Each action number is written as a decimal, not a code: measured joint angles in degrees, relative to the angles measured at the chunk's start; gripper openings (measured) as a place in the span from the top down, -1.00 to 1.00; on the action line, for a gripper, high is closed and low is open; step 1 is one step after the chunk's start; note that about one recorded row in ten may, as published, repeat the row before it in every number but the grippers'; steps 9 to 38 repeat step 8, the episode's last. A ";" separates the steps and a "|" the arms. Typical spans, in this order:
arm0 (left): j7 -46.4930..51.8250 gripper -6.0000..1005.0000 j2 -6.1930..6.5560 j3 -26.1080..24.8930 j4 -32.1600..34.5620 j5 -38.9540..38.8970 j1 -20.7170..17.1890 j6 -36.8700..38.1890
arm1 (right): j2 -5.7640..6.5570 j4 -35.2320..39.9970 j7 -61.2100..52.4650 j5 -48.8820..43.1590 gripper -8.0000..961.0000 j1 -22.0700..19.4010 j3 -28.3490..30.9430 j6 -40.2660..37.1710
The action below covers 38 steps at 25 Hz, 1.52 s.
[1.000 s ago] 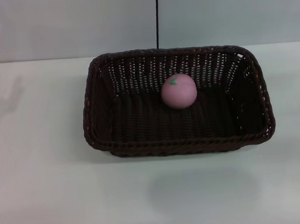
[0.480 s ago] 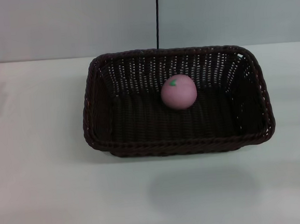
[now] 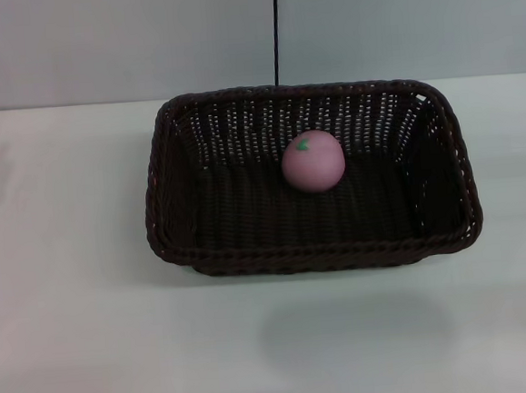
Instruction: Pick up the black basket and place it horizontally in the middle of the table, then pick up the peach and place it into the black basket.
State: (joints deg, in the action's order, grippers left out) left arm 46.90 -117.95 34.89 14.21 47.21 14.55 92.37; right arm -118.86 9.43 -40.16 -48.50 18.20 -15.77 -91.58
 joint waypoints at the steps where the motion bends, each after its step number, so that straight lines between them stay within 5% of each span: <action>1: 0.07 -0.38 0.00 0.00 0.01 -0.01 0.06 0.00 | 0.01 -0.01 -0.01 0.01 -0.02 0.03 0.13 0.00; 38: 0.18 -0.38 0.00 0.00 0.03 0.12 0.15 0.00 | 0.10 -0.11 -0.05 0.07 -0.02 0.47 0.22 0.25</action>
